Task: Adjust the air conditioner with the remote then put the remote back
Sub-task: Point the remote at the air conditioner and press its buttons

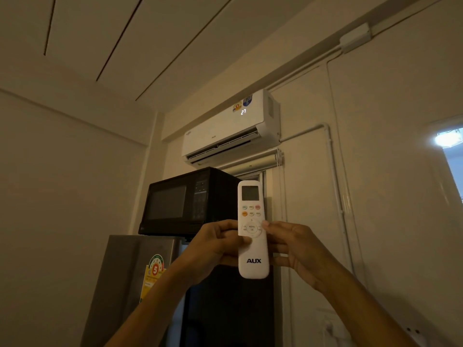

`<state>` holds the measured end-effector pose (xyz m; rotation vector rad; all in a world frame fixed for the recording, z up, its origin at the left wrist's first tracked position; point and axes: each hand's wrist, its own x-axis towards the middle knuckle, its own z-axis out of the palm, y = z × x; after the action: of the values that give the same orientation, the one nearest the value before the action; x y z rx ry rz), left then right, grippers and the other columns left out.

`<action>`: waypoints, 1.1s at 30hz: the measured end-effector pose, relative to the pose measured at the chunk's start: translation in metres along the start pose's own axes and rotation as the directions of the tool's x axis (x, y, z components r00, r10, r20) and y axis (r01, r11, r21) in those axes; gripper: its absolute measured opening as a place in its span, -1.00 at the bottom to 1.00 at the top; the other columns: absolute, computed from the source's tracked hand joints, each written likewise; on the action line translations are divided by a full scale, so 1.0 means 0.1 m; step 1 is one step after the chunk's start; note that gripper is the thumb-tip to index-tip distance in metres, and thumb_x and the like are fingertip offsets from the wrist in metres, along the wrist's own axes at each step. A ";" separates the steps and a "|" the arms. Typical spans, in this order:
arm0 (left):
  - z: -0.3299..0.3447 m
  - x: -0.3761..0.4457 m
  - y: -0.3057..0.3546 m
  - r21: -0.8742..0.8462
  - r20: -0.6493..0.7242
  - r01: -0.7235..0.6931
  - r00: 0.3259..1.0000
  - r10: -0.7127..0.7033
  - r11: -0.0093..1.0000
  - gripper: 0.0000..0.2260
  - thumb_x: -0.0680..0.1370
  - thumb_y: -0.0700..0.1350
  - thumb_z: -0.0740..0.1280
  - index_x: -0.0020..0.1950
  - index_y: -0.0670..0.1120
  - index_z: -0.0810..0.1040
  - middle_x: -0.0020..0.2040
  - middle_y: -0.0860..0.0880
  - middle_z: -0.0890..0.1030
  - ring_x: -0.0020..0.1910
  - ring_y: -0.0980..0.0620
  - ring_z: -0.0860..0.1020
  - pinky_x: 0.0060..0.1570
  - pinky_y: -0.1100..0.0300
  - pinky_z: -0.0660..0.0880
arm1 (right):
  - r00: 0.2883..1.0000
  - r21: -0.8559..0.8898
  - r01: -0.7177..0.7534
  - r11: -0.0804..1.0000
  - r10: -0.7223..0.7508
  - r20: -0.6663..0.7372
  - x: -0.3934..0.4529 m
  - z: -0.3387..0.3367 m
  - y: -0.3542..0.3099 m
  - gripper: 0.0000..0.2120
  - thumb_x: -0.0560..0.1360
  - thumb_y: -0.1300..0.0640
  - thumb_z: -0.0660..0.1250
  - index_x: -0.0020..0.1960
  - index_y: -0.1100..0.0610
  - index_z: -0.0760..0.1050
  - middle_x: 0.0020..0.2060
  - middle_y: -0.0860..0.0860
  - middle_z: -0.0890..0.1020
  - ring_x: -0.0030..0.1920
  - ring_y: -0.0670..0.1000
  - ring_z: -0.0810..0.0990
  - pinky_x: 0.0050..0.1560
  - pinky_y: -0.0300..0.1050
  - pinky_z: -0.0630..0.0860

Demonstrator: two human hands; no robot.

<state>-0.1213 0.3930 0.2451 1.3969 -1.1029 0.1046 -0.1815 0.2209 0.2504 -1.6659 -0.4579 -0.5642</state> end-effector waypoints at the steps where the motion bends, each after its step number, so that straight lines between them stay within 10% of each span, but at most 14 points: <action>1: 0.00 0.00 0.00 -0.003 0.001 0.003 1.000 -0.003 1.000 -0.79 0.49 -0.28 0.31 0.09 -0.08 0.49 -0.05 -0.05 0.69 -0.07 0.00 0.69 -0.18 0.15 0.65 | 1.000 0.007 -0.006 1.000 0.006 -0.006 0.00 0.01 -0.01 -0.74 0.50 0.06 0.27 0.16 0.08 0.50 -0.01 0.12 0.66 -0.07 0.08 0.69 -0.21 -0.05 0.64; 33: 0.14 0.00 -0.03 0.007 0.010 -0.016 1.000 0.016 1.000 -0.76 0.50 -0.29 0.32 0.13 -0.08 0.50 -0.04 -0.06 0.71 -0.01 -0.05 0.68 -0.11 0.09 0.65 | 0.993 -0.035 -0.031 0.999 0.027 -0.119 -0.04 0.00 -0.10 -0.79 0.46 -0.01 0.31 0.03 0.07 0.53 -0.16 0.04 0.65 -0.22 0.02 0.66 -0.39 -0.11 0.58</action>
<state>-0.1275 0.3811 0.2397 1.3965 -1.1229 0.1127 -0.1908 0.2225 0.2556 -1.6615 -0.3385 -0.6495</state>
